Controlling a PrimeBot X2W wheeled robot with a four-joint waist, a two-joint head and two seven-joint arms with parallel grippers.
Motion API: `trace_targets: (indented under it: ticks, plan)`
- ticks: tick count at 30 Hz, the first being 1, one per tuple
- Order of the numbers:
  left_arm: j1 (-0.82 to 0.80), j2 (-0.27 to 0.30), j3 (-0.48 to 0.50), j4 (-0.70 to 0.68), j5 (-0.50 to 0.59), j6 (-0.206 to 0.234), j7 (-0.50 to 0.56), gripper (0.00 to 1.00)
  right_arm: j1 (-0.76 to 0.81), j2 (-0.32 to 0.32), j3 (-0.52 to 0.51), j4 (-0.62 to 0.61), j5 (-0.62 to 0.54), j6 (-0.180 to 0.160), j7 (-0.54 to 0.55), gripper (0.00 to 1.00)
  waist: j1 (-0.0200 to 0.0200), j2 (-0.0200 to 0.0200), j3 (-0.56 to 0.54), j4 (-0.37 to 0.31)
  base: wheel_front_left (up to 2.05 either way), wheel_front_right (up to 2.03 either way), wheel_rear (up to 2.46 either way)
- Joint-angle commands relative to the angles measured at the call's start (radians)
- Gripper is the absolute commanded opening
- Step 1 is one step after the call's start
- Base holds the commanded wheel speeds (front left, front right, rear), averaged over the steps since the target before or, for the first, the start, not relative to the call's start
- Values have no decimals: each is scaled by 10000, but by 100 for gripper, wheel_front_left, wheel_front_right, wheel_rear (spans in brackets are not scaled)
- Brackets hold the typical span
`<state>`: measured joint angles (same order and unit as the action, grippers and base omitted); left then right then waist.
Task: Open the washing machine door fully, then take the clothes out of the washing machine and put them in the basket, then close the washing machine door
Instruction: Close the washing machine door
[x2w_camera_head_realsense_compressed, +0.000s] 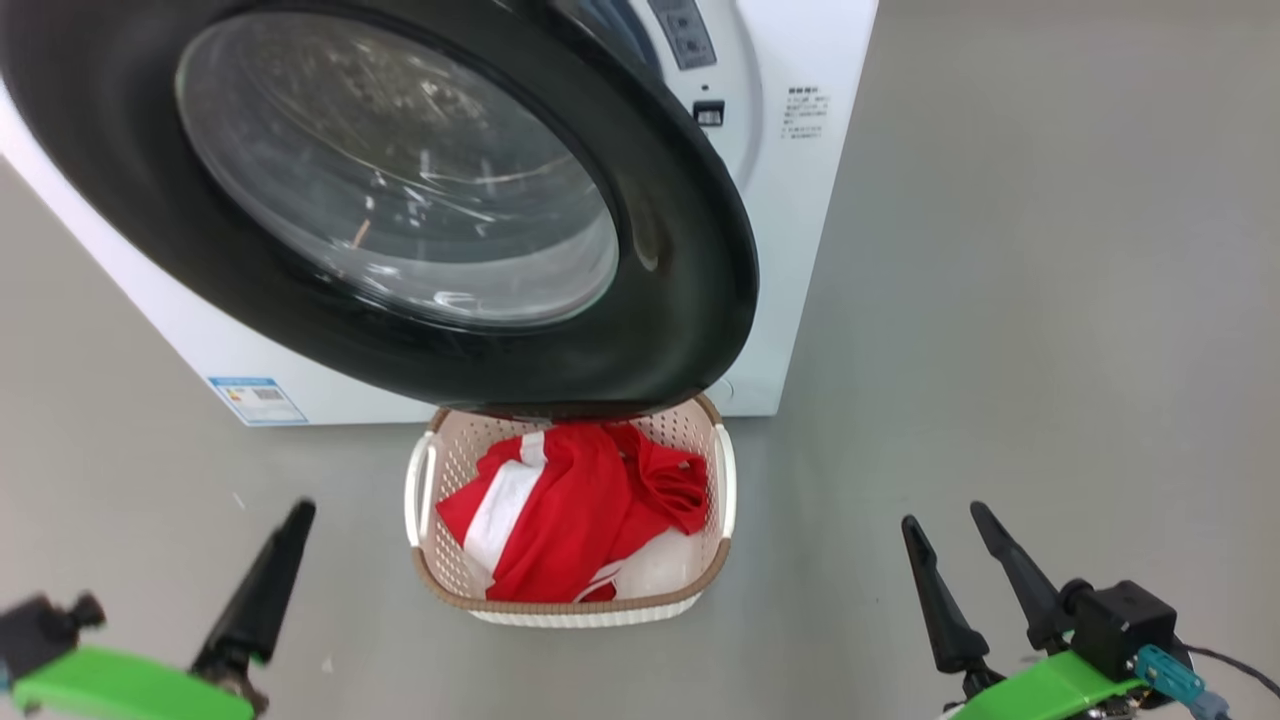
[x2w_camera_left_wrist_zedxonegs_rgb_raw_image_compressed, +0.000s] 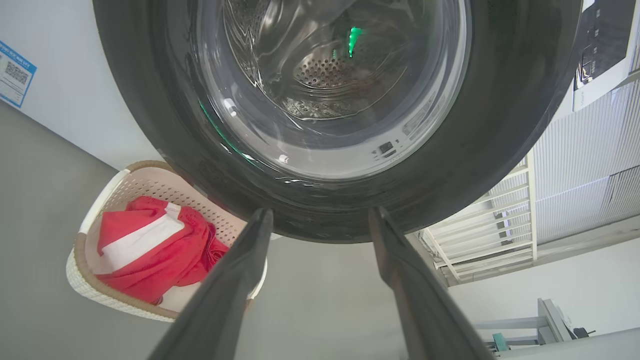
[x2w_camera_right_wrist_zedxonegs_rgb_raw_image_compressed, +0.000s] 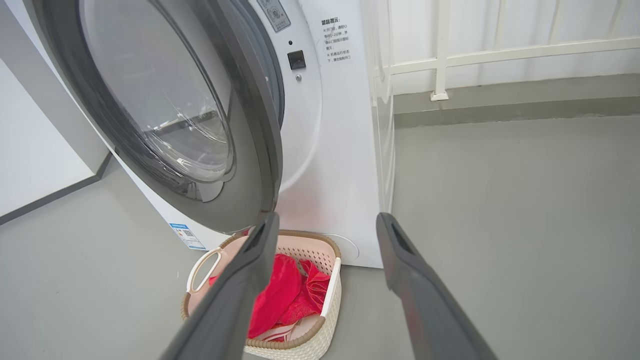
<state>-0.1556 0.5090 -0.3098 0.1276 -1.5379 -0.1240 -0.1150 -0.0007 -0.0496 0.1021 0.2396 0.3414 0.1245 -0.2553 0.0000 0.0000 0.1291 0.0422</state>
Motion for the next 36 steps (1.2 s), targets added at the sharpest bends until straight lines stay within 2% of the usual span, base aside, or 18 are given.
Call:
trace_targets:
  ticks: [1, 6, 11, 17, 22, 26, 36]
  plan:
    - [64, 347, 324, -92, 96, -67, -206, 100, 61, -69, 148, -217, -127, 62, -65, 100, 0, 0, -207, 75, 0, 0, 0]
    - [666, 399, 213, 119, 176, -67, -724, 100, 310, -164, 32, -265, -99, 62, -65, 100, 0, 0, -441, 48, 0, 0, 0]
    - [1177, 549, -86, 532, 810, -67, -1243, 100, 559, -241, -85, -316, -55, 62, -65, 100, 0, 0, -602, 8, 0, 0, 0]
    - [1415, 468, -161, 964, 1567, -67, -1445, 100, 738, -278, -147, -354, -26, 62, -65, 100, 0, 0, -687, -23, 0, 0, 0]
    - [1576, 105, 633, 1411, 3161, -67, -1464, 100, 858, -303, -225, -401, -19, 62, -65, 100, 0, 0, -728, -47, 0, 0, 0]
    - [1810, -426, 1397, 1568, 4437, -67, -1465, 100, 907, -328, -290, -437, -13, 62, -65, 100, 0, 0, -763, -70, 0, 0, 0]
    - [2235, -1300, 2681, 1357, 7221, -67, -1467, 100, 1112, -374, -487, -519, 12, 62, -65, 100, 0, 0, -949, -16, 0, 0, 0]
